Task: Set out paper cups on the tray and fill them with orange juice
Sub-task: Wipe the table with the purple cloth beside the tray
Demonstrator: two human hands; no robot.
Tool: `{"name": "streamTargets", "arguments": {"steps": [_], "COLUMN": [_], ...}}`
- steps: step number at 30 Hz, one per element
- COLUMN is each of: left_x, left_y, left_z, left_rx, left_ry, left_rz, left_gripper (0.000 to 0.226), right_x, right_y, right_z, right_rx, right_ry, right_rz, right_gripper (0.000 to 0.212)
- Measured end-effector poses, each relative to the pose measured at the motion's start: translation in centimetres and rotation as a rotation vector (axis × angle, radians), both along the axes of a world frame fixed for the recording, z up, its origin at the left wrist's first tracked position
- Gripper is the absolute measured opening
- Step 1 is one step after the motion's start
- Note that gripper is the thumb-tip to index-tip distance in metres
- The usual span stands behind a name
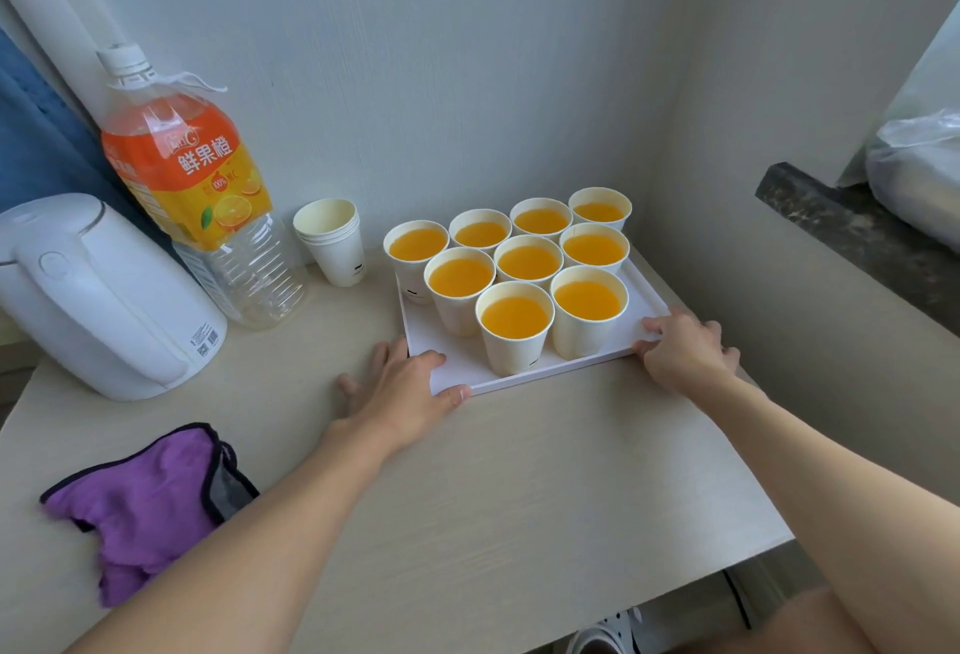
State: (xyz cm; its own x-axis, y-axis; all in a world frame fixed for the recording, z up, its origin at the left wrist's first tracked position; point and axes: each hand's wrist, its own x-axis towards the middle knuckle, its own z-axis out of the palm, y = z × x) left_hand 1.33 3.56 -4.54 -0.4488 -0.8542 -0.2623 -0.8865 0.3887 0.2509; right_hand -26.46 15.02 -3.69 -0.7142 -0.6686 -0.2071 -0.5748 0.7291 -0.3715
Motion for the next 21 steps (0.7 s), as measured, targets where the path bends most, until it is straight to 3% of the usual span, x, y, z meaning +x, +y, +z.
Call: {"name": "streamTargets", "arguments": {"steps": [21], "left_x": [-2.9], "left_y": [-3.8], "left_z": [-0.1], "left_rx": [0.017], "left_ry": [-0.079], "left_rz": [0.021], "left_gripper": [0.061], "right_x": [-2.3], "right_y": [-3.1], "right_z": [-1.4], "right_rx": [-0.113], "right_ry": [-0.017], "right_rz": [0.018], "right_gripper": [0.025]}}
